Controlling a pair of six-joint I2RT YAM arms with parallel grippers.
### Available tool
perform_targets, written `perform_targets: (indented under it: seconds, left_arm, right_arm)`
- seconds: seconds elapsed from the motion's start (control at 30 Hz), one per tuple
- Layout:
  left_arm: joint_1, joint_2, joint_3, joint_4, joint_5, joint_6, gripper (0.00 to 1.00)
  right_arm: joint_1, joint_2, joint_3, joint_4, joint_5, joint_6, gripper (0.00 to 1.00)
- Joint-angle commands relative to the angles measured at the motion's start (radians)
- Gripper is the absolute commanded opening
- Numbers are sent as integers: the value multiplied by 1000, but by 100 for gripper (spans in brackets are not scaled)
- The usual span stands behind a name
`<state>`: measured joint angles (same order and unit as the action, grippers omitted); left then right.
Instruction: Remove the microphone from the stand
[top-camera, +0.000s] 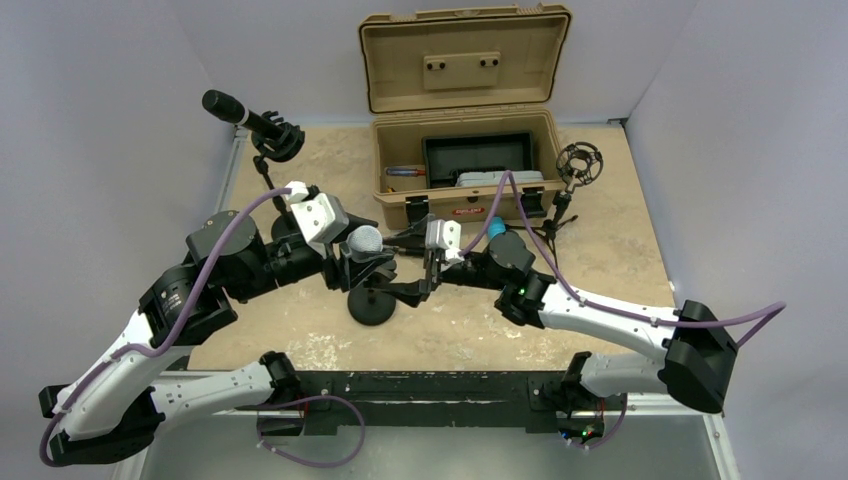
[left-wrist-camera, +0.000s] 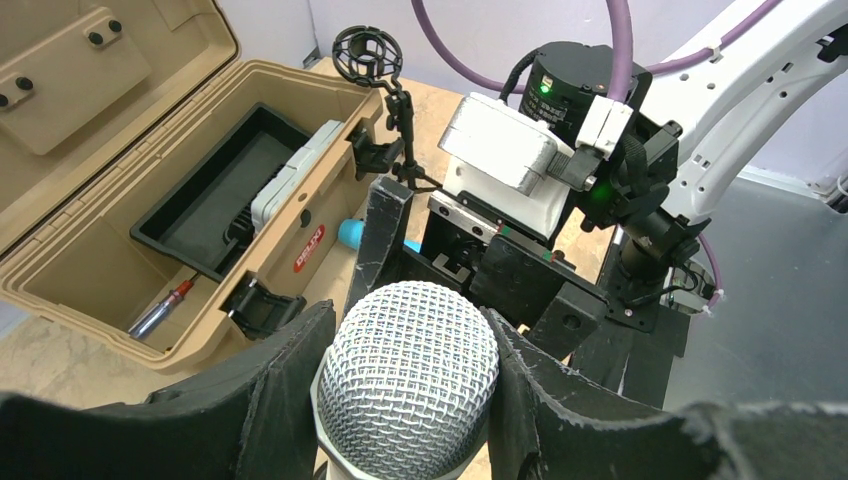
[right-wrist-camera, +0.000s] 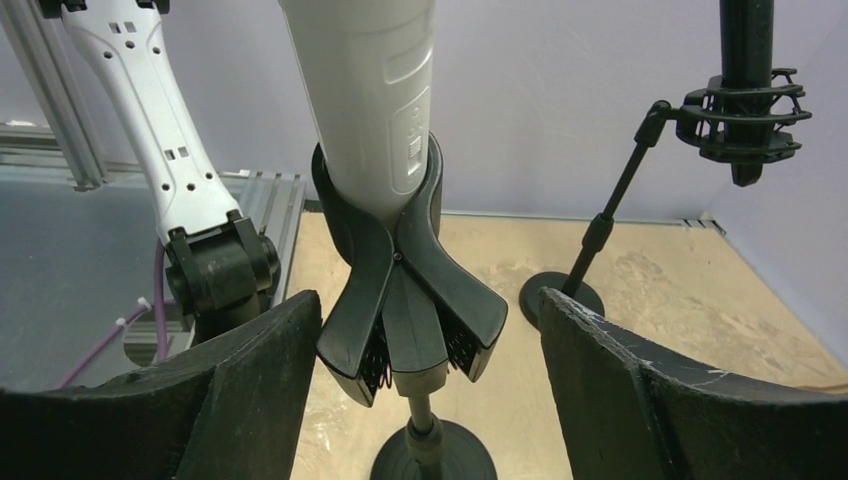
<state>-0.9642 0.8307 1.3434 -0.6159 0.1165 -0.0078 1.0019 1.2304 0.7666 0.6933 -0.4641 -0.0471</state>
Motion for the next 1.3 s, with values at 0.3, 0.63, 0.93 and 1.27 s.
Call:
perform_targets:
  seconds: [0.3, 0.63, 0.93, 1.27]
  left_arm:
    - [2, -6, -5, 19, 10, -82, 0]
    - [2, 44, 39, 49, -109, -112, 0]
    - [2, 85, 103, -5, -376, -153, 0]
    - [2, 153, 265, -91, -285, -109, 0]
  right_arm:
    - [11, -44, 21, 53, 68, 6, 1]
    - [11, -160, 2, -92, 250, 25, 0]
    - [9, -290, -102, -130, 388, 28, 0]
    - [9, -242, -94, -85, 359, 80, 0]
